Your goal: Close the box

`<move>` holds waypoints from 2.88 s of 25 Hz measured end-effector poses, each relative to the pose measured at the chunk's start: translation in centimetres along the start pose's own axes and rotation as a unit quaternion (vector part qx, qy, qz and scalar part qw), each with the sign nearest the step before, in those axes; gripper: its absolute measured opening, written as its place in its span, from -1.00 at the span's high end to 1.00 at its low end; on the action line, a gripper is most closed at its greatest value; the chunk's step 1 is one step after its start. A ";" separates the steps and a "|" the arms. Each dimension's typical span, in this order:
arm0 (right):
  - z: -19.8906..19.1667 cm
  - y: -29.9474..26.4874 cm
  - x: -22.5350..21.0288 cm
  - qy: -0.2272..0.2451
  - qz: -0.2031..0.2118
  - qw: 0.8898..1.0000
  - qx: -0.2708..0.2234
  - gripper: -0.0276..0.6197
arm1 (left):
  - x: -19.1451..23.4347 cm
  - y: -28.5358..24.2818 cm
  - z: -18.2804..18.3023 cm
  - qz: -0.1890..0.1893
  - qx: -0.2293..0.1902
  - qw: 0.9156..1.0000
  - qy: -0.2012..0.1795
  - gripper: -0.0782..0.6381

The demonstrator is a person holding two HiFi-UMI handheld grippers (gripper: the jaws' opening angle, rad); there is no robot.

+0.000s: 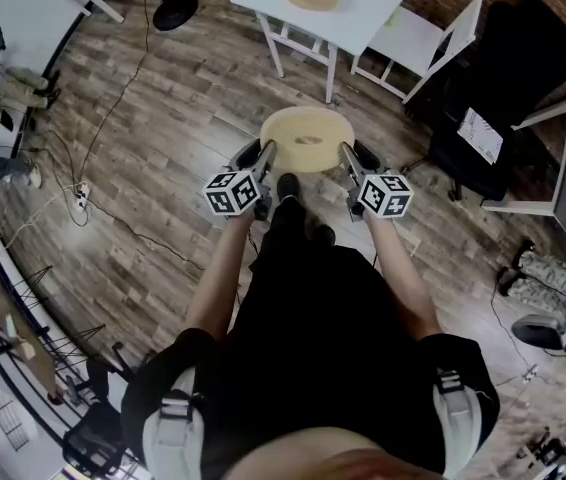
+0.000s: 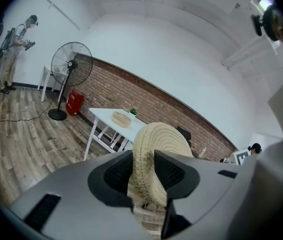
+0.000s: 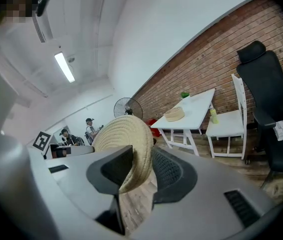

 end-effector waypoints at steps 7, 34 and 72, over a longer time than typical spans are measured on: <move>2.1 -4.4 0.1 -0.008 -0.007 1.000 0.000 0.55 | 3.5 -2.0 3.5 -0.008 0.005 1.000 0.001 0.38; 10.5 -19.1 -3.3 -0.035 -0.066 0.997 -0.008 0.55 | 14.4 -13.3 15.9 -0.048 0.038 0.998 -0.020 0.38; 20.4 -29.7 -9.9 -0.050 -0.068 0.996 -0.009 0.55 | 18.8 -24.4 26.8 -0.047 0.056 0.997 -0.033 0.39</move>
Point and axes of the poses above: the fingertips, and each gripper's own axes: y backward along the fingers, x to its left, z out of its top, the point moved 3 cm from there along y, backward along the fingers, and after that the axes turned 9 degrees about x, right-handed, at the moved point
